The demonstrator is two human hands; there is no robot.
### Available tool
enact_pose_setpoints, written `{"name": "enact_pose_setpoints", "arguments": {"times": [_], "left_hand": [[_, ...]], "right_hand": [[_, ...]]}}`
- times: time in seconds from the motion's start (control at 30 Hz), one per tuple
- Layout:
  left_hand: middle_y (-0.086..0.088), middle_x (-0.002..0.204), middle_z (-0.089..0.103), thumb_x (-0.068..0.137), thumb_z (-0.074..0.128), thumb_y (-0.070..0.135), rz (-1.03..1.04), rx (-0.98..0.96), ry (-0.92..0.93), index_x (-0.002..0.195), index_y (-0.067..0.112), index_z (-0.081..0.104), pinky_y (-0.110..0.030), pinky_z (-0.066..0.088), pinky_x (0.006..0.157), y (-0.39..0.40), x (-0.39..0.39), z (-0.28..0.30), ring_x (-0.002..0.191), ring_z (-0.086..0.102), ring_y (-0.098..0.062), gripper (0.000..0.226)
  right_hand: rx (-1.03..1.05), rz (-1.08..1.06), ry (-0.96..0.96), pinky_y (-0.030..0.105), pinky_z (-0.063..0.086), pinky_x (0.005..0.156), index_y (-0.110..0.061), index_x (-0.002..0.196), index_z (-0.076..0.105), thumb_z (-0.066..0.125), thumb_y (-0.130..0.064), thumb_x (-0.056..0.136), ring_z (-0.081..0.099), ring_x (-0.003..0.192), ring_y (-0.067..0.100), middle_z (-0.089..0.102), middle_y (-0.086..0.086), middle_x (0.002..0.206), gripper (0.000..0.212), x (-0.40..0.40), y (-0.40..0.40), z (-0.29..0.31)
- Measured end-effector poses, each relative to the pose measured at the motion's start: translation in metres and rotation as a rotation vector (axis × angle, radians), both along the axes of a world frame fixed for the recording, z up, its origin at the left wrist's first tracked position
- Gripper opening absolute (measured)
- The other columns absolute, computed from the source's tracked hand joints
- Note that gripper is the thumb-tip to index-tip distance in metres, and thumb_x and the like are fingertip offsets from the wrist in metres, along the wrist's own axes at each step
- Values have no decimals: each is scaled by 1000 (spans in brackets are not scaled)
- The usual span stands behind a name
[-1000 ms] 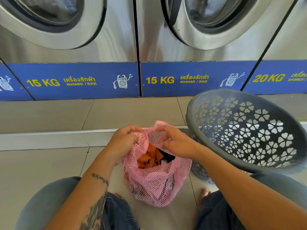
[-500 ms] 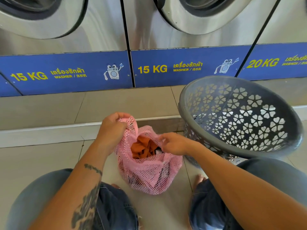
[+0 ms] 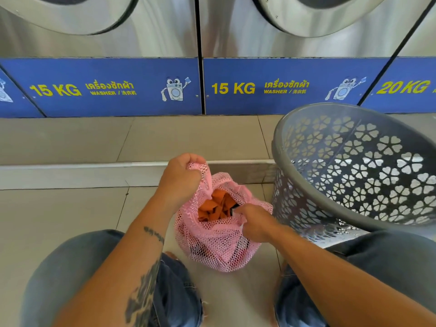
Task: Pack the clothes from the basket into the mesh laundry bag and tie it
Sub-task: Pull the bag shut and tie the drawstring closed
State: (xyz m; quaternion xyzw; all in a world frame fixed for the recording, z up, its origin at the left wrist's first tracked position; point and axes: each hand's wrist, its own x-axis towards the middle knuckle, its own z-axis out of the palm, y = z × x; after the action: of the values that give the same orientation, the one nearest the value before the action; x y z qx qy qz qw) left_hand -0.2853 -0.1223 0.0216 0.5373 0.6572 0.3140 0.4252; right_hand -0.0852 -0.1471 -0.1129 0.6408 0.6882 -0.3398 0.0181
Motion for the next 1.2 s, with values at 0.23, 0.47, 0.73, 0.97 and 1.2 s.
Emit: {"name": "enact_pose_setpoints", "arguments": {"times": [0.23,0.47,0.73,0.97,1.2], "left_hand": [[6,110,60,83,48,-2,-129,-53,201,92,26,67,-24,36,50,1,-2,2,65,53,-10,35],[7,97,59,89,51,8,-147,-137,347,92,24,66,-24,38,59,7,-9,-6,77,52,-6,23],[8,93,60,93,53,15,-235,-204,422,97,23,65,-23,40,58,8,-6,-19,76,54,-7,15],[8,103,68,92,51,6,-114,-157,117,96,31,68,-32,48,59,17,-11,-12,70,58,-23,31],[5,112,70,89,59,-5,13,-21,-204,110,31,68,-40,58,71,9,-14,13,88,72,-27,43]], "right_hand": [[214,-396,218,46,55,86,-28,135,42,56,-14,90,60,107,29,52,7,130,49,-6,45,4],[49,-209,175,47,55,92,-21,126,65,61,-5,83,58,115,34,56,10,133,46,-9,51,-23],[196,-255,202,42,58,65,-21,77,67,50,-15,90,64,76,22,69,-2,85,23,-17,42,-32],[356,-442,300,37,51,70,-20,73,53,54,-30,94,54,76,16,57,-1,85,23,-25,49,-3],[417,-328,409,29,37,50,-25,75,53,62,-22,88,46,54,9,56,-9,61,16,-5,58,62]]}}
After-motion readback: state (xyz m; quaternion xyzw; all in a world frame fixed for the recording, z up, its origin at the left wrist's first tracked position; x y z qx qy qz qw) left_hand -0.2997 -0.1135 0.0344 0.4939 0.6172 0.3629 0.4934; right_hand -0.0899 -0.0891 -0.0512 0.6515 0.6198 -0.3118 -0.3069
